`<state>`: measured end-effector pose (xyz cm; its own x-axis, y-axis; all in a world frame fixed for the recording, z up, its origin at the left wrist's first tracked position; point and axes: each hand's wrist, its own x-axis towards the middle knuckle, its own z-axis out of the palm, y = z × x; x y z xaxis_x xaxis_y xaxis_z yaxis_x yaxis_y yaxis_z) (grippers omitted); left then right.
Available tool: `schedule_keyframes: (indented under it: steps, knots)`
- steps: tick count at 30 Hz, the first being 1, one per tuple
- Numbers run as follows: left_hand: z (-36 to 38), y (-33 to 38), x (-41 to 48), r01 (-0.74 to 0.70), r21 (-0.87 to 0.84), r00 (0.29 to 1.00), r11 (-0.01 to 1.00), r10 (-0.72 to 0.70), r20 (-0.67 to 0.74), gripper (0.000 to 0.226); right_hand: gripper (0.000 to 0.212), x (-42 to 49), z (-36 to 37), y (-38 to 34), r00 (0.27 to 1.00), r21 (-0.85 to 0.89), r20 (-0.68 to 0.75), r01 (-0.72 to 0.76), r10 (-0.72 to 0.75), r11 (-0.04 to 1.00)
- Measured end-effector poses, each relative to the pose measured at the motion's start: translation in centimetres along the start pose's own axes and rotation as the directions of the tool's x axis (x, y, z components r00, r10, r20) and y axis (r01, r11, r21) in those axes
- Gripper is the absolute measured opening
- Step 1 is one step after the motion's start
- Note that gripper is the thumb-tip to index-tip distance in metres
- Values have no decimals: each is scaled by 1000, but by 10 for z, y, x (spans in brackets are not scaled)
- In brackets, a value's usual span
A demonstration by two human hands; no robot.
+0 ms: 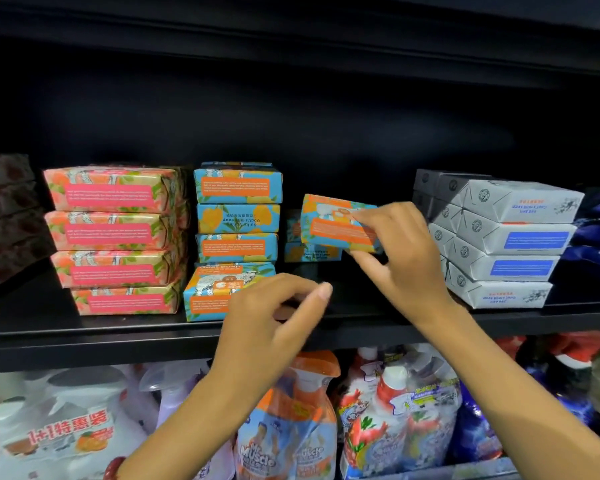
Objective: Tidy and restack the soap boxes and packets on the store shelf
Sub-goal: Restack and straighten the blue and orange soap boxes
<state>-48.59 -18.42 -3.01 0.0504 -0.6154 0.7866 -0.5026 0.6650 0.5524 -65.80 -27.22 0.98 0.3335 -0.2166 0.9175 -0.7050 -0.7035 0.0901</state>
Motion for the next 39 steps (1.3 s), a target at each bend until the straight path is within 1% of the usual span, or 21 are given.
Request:
schedule_keyframes:
  steps: [1,2,4,6,9,11,12,14,16,18,20,23,25,27,28,29,31,33,35,37,39]
  knots:
    - [-3,5,1,100,-86,994,991,-103,-32,28,29,-6,-6,-4,998,16,-64,24,-23,1000]
    - [-7,10,4,194,-180,979,964,-202,-30,30,27,-10,-12,-8,991,26,-122,54,-51,998]
    - [-14,18,11,339,-365,937,867,-347,44,33,27,-16,-21,-17,973,28,-201,117,-110,993]
    - [-20,23,19,424,-460,903,781,-407,141,32,23,-19,-27,-28,958,27,-231,178,-167,984]
    - [-27,24,22,446,-475,895,759,-392,213,41,19,-19,-29,-41,939,15,-229,267,-257,964]
    - [-32,22,19,412,-497,910,763,-364,196,41,26,-18,-32,-45,950,57,-154,283,-272,957]
    - [-35,21,17,375,-493,926,785,-338,165,38,30,-16,-36,-46,965,110,-98,254,-244,961]
    - [-40,19,13,265,-419,964,868,-255,82,36,46,-13,-44,-48,993,254,19,104,-113,961]
    - [-42,16,9,181,-369,983,912,-175,49,38,66,-9,-50,-50,991,367,128,-78,33,927]
    - [-42,13,6,131,-366,991,921,-117,61,38,69,-4,-53,-52,973,420,216,-166,79,892]
    - [-43,13,3,86,-353,995,932,-64,74,37,61,0,-54,-53,969,411,246,-136,34,901]
    - [-47,12,2,36,-310,997,950,-12,80,41,41,1,-55,-58,980,360,196,-45,-29,932]
    - [-51,12,3,93,-287,992,953,-62,114,54,31,-2,-54,-62,990,274,105,58,-90,960]
    - [-56,13,4,198,-260,973,945,-157,169,75,23,-6,-51,-64,985,195,15,163,-169,967]
    - [-57,13,4,233,-242,964,942,-191,185,80,23,-8,-49,-64,980,186,-17,198,-198,962]
    - [-58,15,4,244,-227,961,943,-203,190,80,27,-10,-47,-65,975,194,-38,222,-218,956]
    - [-59,18,4,214,-208,968,954,-178,179,72,37,-13,-44,-66,968,208,-51,250,-245,946]
    - [-62,19,2,158,-178,980,971,-133,148,69,39,-14,-42,-65,969,215,-9,244,-248,945]
    - [-65,19,0,68,-110,993,992,-56,107,70,45,-13,-44,-65,979,268,79,161,-188,950]
    - [-69,20,-1,-60,-2,994,998,60,88,66,68,-12,-49,-65,979,378,201,-35,-45,925]
    - [-69,20,-1,-206,98,975,974,196,101,58,84,-10,-51,-66,943,464,313,-255,112,848]
